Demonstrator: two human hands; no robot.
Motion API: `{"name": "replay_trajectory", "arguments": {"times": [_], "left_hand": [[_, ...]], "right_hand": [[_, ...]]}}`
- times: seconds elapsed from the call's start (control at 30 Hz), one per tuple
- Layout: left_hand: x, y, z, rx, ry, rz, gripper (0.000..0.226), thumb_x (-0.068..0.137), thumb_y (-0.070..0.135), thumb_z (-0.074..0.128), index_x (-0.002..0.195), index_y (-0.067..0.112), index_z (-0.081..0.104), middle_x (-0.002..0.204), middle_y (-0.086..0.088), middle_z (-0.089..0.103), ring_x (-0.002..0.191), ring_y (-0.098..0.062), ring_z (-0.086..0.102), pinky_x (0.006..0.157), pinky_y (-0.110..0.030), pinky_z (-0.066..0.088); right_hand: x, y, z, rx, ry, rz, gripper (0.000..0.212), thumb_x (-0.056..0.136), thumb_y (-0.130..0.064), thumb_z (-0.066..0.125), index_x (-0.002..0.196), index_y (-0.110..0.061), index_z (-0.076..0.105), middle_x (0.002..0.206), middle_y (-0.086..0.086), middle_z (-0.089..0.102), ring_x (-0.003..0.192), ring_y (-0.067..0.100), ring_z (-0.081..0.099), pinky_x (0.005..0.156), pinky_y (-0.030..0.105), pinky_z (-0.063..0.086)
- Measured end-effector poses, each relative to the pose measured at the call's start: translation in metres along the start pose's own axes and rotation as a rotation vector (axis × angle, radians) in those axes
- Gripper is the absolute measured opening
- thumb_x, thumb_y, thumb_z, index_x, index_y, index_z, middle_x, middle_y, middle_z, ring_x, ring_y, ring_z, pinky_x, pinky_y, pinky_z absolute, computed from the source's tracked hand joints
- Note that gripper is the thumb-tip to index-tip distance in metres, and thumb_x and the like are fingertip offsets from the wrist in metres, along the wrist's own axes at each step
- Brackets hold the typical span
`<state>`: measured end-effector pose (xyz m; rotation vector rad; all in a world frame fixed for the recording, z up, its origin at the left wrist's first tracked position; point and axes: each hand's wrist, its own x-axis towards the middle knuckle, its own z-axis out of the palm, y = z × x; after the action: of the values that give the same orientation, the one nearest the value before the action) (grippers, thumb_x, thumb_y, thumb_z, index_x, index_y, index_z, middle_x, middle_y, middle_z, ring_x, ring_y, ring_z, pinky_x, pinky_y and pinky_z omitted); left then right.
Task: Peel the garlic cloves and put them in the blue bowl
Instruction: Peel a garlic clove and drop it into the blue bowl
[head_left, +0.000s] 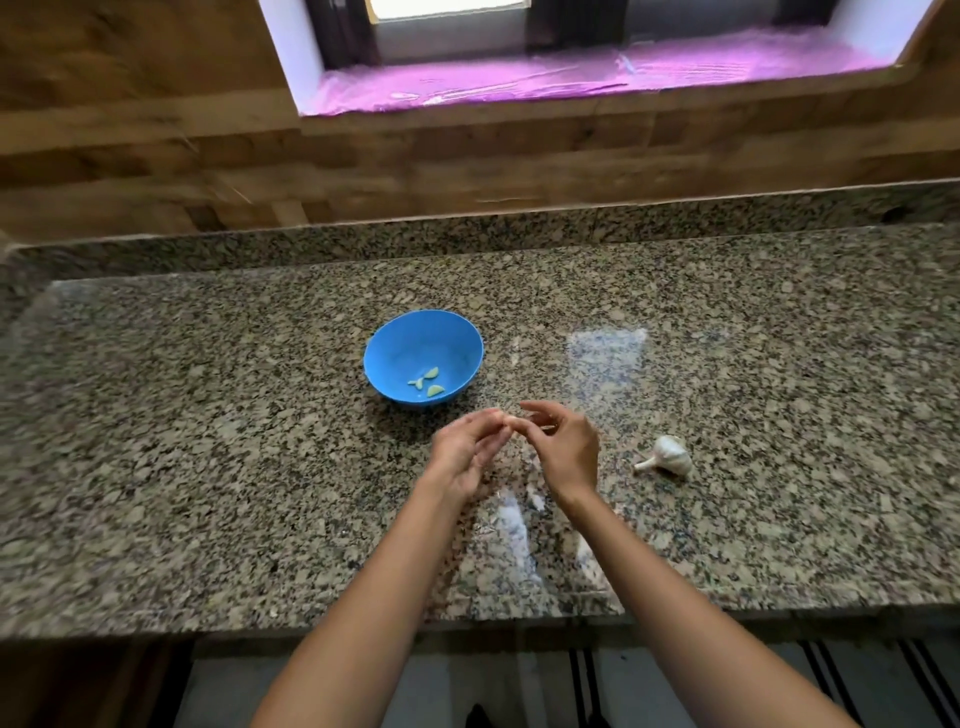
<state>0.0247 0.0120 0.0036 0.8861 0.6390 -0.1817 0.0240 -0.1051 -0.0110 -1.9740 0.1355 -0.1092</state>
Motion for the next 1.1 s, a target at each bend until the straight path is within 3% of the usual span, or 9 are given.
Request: {"name": "replay_trajectory", "arguments": {"times": [0.2,0.3,0.4,0.47,0.53,0.67,0.77,0.83,1.1], "left_hand": [[0.049,0.079,-0.018,0.689,0.298,0.567,0.009,0.081,-0.006,0.066,0.089,-0.008,0.066,0.075,-0.015,0.068,0.054,-0.010,0.063,0.058,-0.021,0.055],[0.073,0.089,-0.027,1.179,0.330,0.563,0.008,0.080,0.001,0.068,0.088,0.001,0.072,0.085,-0.017,0.072,0.069,-0.021,0.066,0.068,-0.023,0.050],[0.078,0.088,-0.023,1.315,0.331,0.537,0.019,0.085,-0.001,0.059,0.097,0.002,0.073,0.099,-0.014,0.072,0.094,-0.025,0.067,0.082,-0.026,0.048],[0.066,0.083,-0.009,1.272,0.355,0.693,0.023,0.088,0.001,0.055,0.102,0.004,0.072,0.104,-0.012,0.071,0.098,-0.022,0.066,0.088,-0.028,0.048],[0.045,0.062,0.011,1.196,0.252,0.879,0.022,0.090,0.006,0.056,0.106,0.006,0.071,0.104,-0.009,0.071,0.095,-0.017,0.066,0.087,-0.026,0.050],[0.012,-0.034,0.026,1.317,-0.192,0.850,0.039,0.099,0.029,0.044,0.136,0.015,0.047,0.141,-0.001,0.045,0.128,-0.011,0.044,0.107,-0.025,0.033],[0.016,-0.089,0.001,1.520,-0.120,0.623,0.064,0.095,0.052,0.014,0.150,0.021,-0.001,0.157,0.002,-0.007,0.144,-0.012,-0.007,0.117,-0.030,-0.005],[0.018,-0.103,-0.008,1.563,-0.081,0.565,0.071,0.090,0.058,0.005,0.148,0.020,-0.009,0.157,0.001,-0.012,0.144,-0.012,-0.011,0.118,-0.032,-0.007],[0.006,-0.105,-0.004,1.690,-0.782,0.877,0.048,0.093,0.043,0.043,0.129,0.015,0.056,0.141,-0.007,0.047,0.129,-0.022,0.043,0.106,-0.032,0.036]], "right_hand": [[0.015,0.002,-0.015,0.045,0.033,0.045,0.023,0.086,-0.019,0.064,0.107,-0.012,0.067,0.098,0.000,0.070,0.074,0.001,0.061,0.069,0.022,0.055],[0.015,0.026,-0.040,-0.150,0.142,0.013,0.025,0.087,-0.017,0.062,0.111,-0.011,0.064,0.112,0.002,0.065,0.090,0.007,0.060,0.076,0.019,0.049],[0.015,0.050,-0.069,-0.294,0.270,0.046,0.030,0.086,-0.018,0.062,0.116,-0.018,0.062,0.125,0.003,0.056,0.110,0.018,0.051,0.090,0.034,0.046],[0.014,0.061,-0.087,-0.300,0.303,0.133,0.036,0.088,-0.020,0.060,0.123,-0.020,0.056,0.131,0.007,0.051,0.096,0.017,0.054,0.078,0.034,0.051],[0.010,0.070,-0.098,-0.234,0.286,0.224,0.040,0.090,-0.017,0.057,0.129,-0.018,0.051,0.134,0.009,0.048,0.077,0.009,0.051,0.061,0.024,0.047],[-0.005,0.076,-0.102,-0.121,0.335,0.220,0.043,0.092,-0.017,0.053,0.134,-0.017,0.045,0.138,0.005,0.044,0.108,0.020,0.052,0.078,0.036,0.053],[-0.019,0.079,-0.101,-0.113,0.393,0.173,0.042,0.094,-0.019,0.051,0.135,-0.015,0.044,0.136,0.001,0.044,0.112,0.017,0.048,0.071,0.020,0.045],[-0.028,0.085,-0.101,-0.113,0.443,0.196,0.042,0.095,-0.021,0.049,0.135,-0.013,0.044,0.138,0.005,0.045,0.116,0.021,0.048,0.080,0.025,0.043],[-0.061,0.089,-0.069,-0.150,0.337,-0.007,0.023,0.094,-0.016,0.049,0.115,-0.010,0.058,0.109,0.005,0.061,0.098,0.015,0.055,0.078,0.024,0.041]]}}
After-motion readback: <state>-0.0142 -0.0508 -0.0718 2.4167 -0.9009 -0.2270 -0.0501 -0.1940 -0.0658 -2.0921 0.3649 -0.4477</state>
